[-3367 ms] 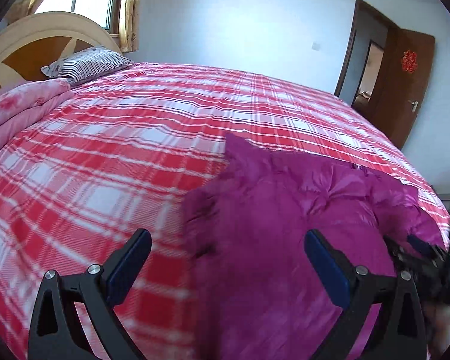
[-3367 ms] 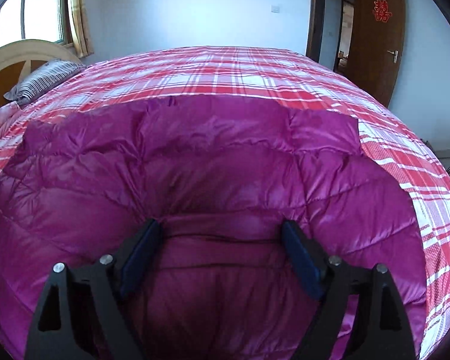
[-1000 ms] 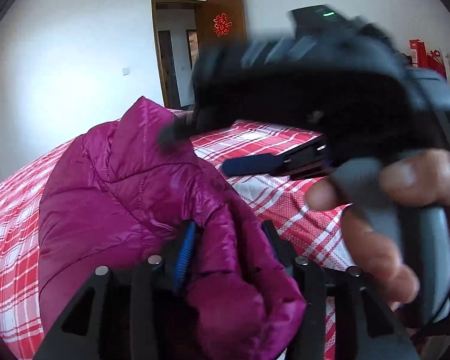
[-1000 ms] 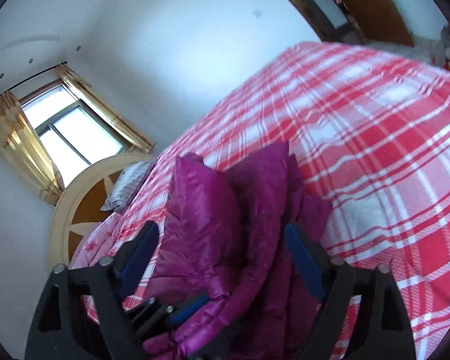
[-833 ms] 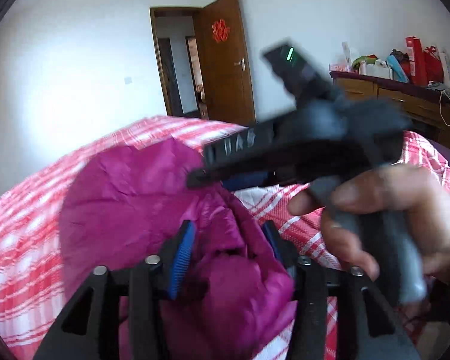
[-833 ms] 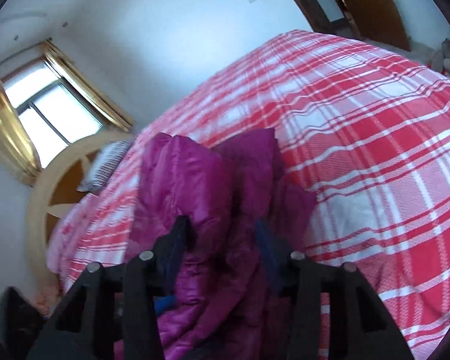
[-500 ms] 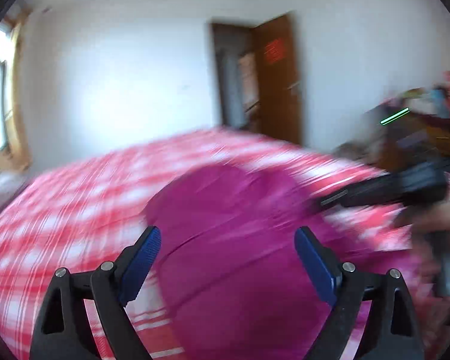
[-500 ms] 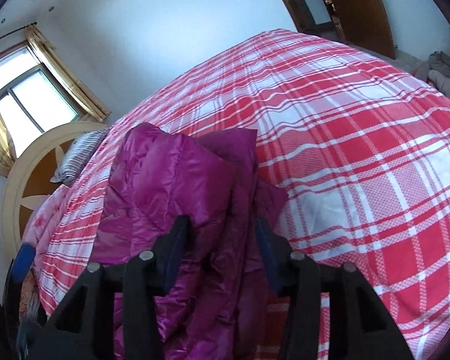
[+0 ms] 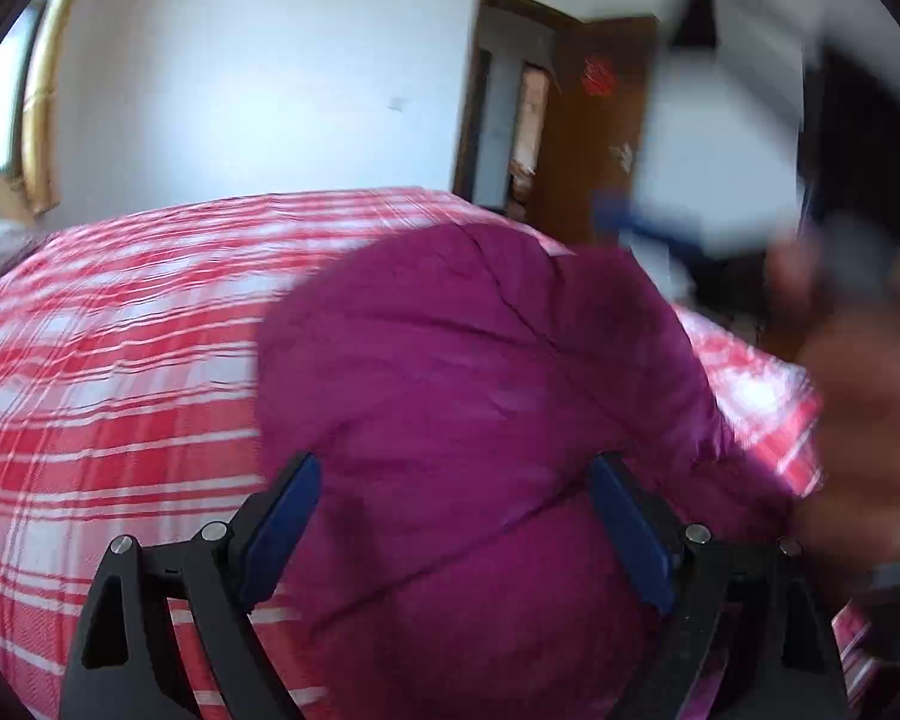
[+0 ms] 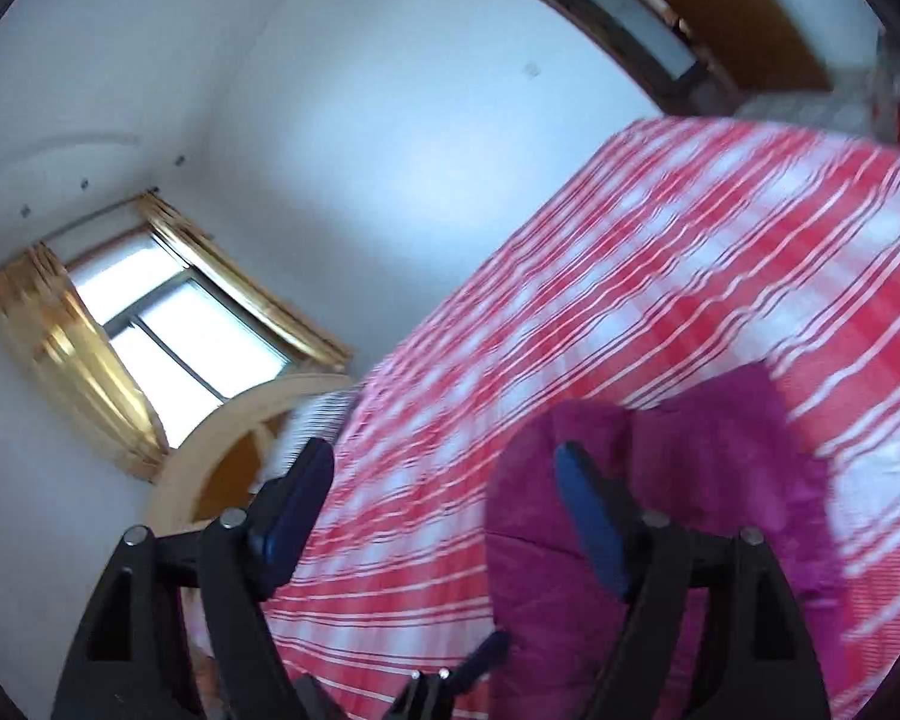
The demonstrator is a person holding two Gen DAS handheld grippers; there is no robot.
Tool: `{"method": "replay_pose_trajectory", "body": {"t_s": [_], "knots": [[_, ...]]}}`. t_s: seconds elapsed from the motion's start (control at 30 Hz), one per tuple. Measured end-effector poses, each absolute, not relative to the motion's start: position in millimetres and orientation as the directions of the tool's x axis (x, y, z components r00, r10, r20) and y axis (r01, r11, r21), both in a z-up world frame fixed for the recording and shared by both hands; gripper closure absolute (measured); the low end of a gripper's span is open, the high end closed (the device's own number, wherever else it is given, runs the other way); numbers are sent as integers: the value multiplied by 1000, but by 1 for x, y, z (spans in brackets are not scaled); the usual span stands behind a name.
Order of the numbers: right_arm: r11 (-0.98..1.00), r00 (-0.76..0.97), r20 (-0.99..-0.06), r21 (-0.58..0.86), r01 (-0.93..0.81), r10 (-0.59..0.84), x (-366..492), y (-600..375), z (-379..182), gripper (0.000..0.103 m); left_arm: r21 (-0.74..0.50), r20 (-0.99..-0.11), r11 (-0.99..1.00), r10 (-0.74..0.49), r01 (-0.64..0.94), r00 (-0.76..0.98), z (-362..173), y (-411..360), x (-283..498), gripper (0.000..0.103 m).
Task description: Fold large clothes
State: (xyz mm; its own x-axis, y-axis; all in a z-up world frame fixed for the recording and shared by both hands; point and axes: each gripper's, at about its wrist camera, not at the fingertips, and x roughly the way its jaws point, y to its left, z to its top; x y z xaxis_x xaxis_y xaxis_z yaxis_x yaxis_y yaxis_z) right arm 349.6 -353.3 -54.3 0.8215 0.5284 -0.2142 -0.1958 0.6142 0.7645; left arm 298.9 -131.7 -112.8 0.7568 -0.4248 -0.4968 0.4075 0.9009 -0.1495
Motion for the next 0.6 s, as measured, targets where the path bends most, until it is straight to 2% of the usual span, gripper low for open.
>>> {"method": "replay_pose_trajectory", "body": {"t_s": [0.13, 0.3, 0.5, 0.6], "knots": [[596, 839, -255, 797, -100, 481, 365, -371, -98, 26, -214, -458, 936, -350, 280, 817, -90, -97, 319, 12], [679, 869, -338, 734, 3, 362, 360, -390, -121, 28, -232, -512, 949, -304, 211, 803, -68, -122, 364, 12], [733, 867, -415, 674, 91, 274, 359, -402, -133, 31, -33, -625, 986, -147, 163, 767, -94, -178, 400, 12], [747, 864, -441, 653, 122, 244, 360, -405, -142, 31, -39, -670, 986, -146, 163, 728, -117, -183, 408, 12]]}}
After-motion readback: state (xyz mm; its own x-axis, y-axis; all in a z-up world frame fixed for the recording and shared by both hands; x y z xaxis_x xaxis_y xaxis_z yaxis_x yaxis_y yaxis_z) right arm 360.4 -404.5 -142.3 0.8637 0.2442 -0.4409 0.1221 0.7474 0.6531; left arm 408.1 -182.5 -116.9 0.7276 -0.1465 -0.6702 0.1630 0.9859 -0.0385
